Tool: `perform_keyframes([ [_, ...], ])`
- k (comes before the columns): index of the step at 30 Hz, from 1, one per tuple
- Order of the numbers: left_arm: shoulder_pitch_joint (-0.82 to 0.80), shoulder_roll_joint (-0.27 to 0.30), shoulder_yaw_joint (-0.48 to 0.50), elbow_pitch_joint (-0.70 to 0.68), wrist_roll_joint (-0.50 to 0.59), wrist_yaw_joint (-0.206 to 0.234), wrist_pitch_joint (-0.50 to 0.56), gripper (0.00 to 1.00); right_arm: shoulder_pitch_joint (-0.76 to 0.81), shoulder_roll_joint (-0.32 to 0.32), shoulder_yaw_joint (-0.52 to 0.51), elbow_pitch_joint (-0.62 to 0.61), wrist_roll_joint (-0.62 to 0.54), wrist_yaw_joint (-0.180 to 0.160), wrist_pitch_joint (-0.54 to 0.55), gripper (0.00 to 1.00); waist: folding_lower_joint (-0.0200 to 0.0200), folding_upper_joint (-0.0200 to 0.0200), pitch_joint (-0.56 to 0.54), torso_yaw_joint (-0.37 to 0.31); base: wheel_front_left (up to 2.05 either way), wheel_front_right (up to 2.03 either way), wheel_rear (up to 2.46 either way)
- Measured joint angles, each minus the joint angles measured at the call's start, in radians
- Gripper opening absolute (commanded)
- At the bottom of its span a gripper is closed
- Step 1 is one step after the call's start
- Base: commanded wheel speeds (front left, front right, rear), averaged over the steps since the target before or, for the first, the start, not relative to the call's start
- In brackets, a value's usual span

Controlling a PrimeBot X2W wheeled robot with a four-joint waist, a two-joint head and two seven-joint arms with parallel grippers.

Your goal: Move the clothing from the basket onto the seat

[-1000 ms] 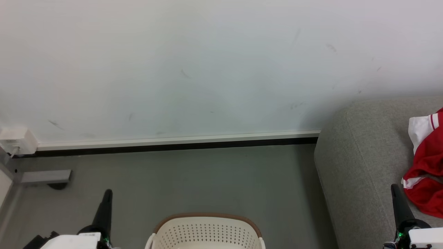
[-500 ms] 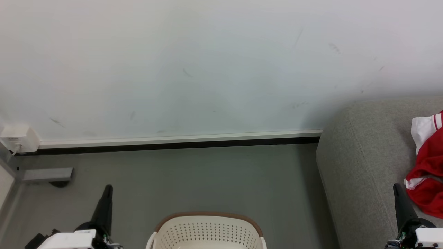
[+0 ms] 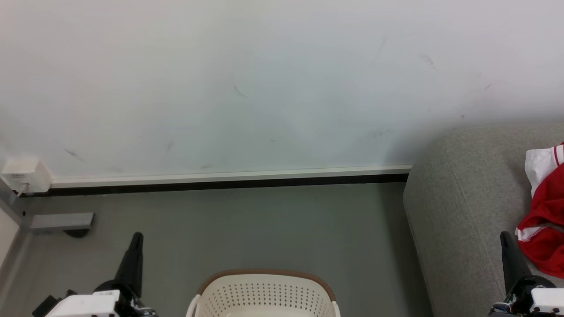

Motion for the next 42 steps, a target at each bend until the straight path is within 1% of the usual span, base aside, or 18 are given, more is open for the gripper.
perform_keyframes([
  [42, 0.000, 0.000, 0.000, 0.000, 0.000, 0.000, 0.000, 0.00, 0.000, 0.004, -0.006, 0.000, 0.000, 0.000, 0.004, 0.00, 0.0000, 0.0000, 0.000, 0.000, 0.00, 0.00, 0.00],
])
